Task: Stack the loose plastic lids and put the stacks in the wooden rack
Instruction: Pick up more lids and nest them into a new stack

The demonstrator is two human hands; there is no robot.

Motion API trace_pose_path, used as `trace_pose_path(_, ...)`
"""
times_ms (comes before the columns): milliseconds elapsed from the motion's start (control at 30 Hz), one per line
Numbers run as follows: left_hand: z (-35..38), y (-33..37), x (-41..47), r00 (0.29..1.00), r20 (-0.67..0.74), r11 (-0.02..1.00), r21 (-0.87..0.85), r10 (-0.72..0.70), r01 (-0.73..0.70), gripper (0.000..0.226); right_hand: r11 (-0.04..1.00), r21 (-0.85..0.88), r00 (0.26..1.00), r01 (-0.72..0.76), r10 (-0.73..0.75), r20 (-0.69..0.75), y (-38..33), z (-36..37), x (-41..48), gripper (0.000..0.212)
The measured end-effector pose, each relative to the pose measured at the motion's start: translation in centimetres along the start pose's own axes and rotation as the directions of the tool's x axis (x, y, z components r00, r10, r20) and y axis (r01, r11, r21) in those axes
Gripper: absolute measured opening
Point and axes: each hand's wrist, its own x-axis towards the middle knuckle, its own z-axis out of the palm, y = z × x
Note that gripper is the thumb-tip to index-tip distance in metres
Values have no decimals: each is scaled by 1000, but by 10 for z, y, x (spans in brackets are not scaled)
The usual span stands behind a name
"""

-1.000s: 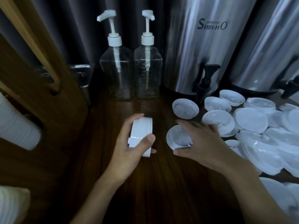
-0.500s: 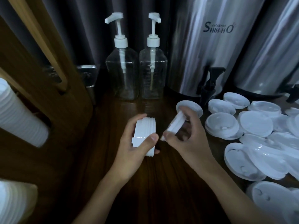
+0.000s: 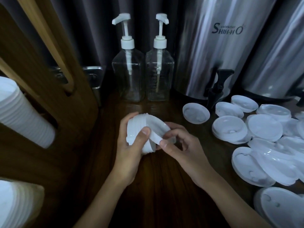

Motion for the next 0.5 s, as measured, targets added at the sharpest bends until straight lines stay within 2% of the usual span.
trace_pose_path(200, 0, -2, -1, 999, 42, 994, 105, 28, -32, 58, 975, -222, 993, 30, -4, 116, 1, 8, -3, 45)
trace_pose_path(333, 2, -2, -1, 996, 77, 990, 134, 33, -43, 55, 993, -111, 993, 37, -24, 115, -2, 6, -1, 54)
trace_pose_path(500, 2, -2, -2, 991, 123, 990, 127, 47, -63, 50, 989, -107, 987, 98, -83, 138, 0, 4, 1, 61)
